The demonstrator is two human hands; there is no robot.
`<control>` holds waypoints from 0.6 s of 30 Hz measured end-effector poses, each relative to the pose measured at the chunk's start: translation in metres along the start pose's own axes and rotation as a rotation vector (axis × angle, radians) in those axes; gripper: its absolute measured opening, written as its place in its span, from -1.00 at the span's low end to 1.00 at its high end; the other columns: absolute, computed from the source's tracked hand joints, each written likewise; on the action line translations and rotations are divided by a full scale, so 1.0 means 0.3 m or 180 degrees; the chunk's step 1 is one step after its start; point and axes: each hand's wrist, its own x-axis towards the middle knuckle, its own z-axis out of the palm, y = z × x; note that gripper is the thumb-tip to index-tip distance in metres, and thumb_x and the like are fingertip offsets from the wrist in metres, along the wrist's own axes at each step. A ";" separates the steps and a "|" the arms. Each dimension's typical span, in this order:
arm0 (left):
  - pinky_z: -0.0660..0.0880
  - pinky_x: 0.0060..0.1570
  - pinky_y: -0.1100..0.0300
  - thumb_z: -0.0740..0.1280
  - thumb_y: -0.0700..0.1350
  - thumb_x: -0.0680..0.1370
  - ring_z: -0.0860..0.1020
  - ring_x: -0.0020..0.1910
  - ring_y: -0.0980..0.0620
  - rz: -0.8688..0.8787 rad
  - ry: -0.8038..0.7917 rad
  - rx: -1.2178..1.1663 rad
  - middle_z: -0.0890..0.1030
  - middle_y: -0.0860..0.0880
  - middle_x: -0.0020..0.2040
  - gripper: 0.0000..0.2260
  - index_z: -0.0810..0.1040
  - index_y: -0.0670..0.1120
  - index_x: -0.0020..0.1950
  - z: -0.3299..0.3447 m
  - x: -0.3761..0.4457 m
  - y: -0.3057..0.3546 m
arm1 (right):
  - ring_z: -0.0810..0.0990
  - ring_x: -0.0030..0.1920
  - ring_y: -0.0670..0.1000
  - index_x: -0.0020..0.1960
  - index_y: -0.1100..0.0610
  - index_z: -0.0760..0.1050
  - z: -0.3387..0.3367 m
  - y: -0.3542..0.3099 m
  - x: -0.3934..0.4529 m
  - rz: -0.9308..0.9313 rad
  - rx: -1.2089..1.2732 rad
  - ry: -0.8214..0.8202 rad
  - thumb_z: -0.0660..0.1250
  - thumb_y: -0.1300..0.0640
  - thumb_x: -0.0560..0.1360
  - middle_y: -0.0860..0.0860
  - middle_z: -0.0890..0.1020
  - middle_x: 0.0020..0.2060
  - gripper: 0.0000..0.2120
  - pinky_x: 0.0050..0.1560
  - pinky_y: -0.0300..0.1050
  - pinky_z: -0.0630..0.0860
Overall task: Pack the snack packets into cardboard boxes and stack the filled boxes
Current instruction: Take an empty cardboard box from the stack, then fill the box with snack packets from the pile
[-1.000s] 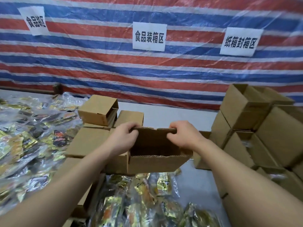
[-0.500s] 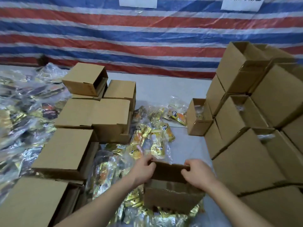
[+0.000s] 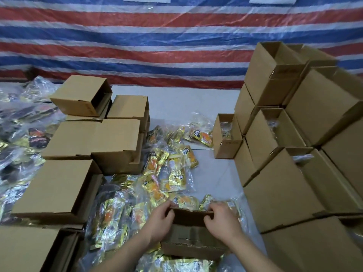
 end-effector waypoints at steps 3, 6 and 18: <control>0.45 -0.13 0.41 0.14 -0.13 0.68 0.54 0.01 0.22 0.0103 -0.0084 0.0170 0.60 0.11 0.04 -0.79 0.53 0.11 0.09 -0.020 0.010 0.015 | 0.48 -0.07 -0.12 -0.08 -0.06 0.47 -0.005 0.013 0.004 0.0028 0.0387 -0.0093 0.23 -0.11 0.32 -0.20 0.47 -0.15 -0.77 -0.14 -0.29 0.39; 0.37 0.03 0.37 0.13 -0.07 0.68 0.47 0.18 0.18 0.0276 -0.0019 0.0334 0.53 0.16 0.18 -0.78 0.47 0.14 0.26 -0.035 0.037 0.065 | 0.49 0.05 -0.19 0.15 -0.10 0.50 -0.044 0.020 0.006 0.0027 0.0725 -0.0099 0.11 -0.35 0.31 -0.26 0.47 0.00 -0.46 0.07 -0.23 0.45; 0.43 0.24 0.02 0.26 0.12 0.61 0.48 0.32 -0.18 0.0729 -0.1134 0.2845 0.49 -0.16 0.37 -0.51 0.38 -0.14 0.43 0.373 0.481 0.402 | 0.50 0.01 0.06 0.04 0.09 0.52 -0.247 0.212 0.084 0.1062 0.1948 0.0649 0.13 0.06 0.67 0.07 0.58 -0.02 -0.79 -0.03 -0.10 0.32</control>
